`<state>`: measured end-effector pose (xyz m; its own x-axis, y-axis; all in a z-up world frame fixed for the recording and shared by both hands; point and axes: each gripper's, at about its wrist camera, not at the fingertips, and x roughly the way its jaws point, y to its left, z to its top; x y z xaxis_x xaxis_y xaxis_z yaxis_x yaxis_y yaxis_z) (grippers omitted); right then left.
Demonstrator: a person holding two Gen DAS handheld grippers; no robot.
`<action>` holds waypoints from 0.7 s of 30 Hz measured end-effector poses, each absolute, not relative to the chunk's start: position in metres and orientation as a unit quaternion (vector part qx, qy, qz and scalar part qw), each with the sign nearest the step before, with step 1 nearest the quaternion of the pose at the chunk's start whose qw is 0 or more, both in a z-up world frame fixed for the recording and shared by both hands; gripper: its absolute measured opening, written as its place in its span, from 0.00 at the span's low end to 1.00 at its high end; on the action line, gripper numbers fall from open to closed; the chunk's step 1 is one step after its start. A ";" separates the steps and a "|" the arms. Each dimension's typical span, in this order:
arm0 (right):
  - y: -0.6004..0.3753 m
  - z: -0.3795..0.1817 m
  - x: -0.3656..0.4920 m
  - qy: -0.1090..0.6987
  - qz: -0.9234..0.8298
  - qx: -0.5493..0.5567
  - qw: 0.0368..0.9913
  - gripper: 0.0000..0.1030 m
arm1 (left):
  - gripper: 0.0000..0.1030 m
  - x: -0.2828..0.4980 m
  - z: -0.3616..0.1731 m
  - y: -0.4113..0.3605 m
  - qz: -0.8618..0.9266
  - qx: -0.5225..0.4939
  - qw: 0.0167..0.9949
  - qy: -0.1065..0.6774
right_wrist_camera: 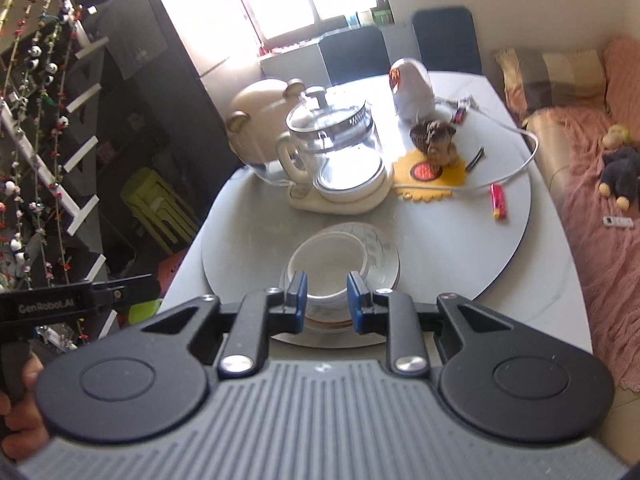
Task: Organize plates and bowls
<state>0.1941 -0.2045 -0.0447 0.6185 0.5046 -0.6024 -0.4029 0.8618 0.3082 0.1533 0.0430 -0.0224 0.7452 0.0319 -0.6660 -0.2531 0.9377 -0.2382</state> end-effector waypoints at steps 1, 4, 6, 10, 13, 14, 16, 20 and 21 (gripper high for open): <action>-0.205 -0.043 0.187 0.352 0.253 0.073 0.898 0.25 | 0.45 0.146 -0.020 0.044 0.075 -0.165 0.921 0.345; -0.205 -0.040 0.167 0.343 0.250 0.071 0.903 0.25 | 0.45 0.129 -0.012 0.041 0.078 -0.140 0.929 0.334; -0.205 -0.039 0.154 0.335 0.249 0.078 0.905 0.25 | 0.45 0.119 -0.007 0.039 0.073 -0.127 0.932 0.332; -0.204 -0.033 0.124 0.316 0.239 0.089 0.914 0.25 | 0.47 0.092 0.008 0.033 0.058 -0.085 0.942 0.319; -0.201 -0.024 0.101 0.301 0.218 0.090 0.924 0.25 | 0.47 0.073 0.013 0.035 0.028 -0.087 0.943 0.321; -0.201 -0.022 0.094 0.297 0.216 0.091 0.926 0.25 | 0.47 0.067 0.014 0.035 0.023 -0.084 0.943 0.321; -0.199 -0.018 0.079 0.290 0.211 0.091 0.929 0.25 | 0.47 0.055 0.014 0.038 0.016 -0.084 0.943 0.321; -0.197 -0.016 0.054 0.285 0.193 0.089 0.935 0.25 | 0.47 0.035 0.012 0.045 0.001 -0.093 0.942 0.321; -0.196 -0.017 0.049 0.284 0.190 0.088 0.936 0.25 | 0.47 0.030 0.011 0.046 0.000 -0.090 0.943 0.321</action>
<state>0.0491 -0.1964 -0.0166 0.7666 0.4060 -0.4974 -0.3059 0.9121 0.2730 0.0301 0.0457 0.0114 0.7944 -0.0585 -0.6046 -0.0567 0.9839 -0.1697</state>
